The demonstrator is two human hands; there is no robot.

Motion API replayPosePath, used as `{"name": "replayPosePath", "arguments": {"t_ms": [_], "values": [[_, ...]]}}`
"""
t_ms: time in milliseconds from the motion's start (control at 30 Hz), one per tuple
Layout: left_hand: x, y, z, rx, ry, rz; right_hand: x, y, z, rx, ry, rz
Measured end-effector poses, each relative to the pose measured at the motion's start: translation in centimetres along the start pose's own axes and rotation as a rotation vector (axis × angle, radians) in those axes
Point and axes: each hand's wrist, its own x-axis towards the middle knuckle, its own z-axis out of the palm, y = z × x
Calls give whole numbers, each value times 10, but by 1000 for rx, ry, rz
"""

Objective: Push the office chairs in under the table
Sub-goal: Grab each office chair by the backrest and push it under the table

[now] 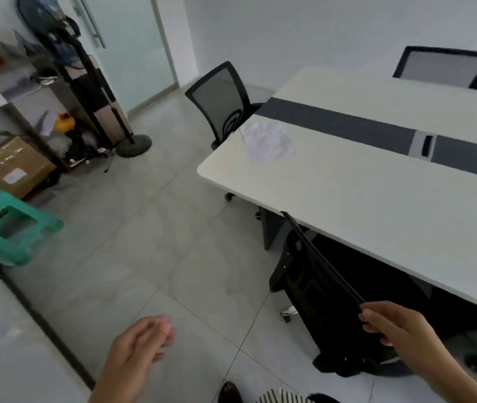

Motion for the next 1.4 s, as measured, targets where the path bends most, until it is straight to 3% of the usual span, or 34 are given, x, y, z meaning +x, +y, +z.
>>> {"name": "replayPosePath", "arguments": {"t_ms": [133, 333, 567, 633, 833, 1067, 1233, 1400], "values": [[70, 25, 15, 101, -230, 70, -11, -2, 13, -18, 145, 29], [134, 55, 104, 342, -556, 185, 21, -7, 20, -229, 464, 105], [187, 76, 237, 830, -688, 616, 74, -1, 43, -466, 299, 166], [204, 74, 271, 929, -736, 739, 74, 7, 49, -566, 335, 121], [226, 18, 303, 1455, -828, 742, 52, 44, 58, -664, 432, -37], [193, -38, 226, 1340, -958, 871, -1, 78, 40, -679, 684, 305], [163, -60, 223, 1267, -801, 847, 7, 83, 11, -586, 762, 339], [163, -31, 267, 1278, -735, 844, 38, 86, -37, -573, 785, 360]]}}
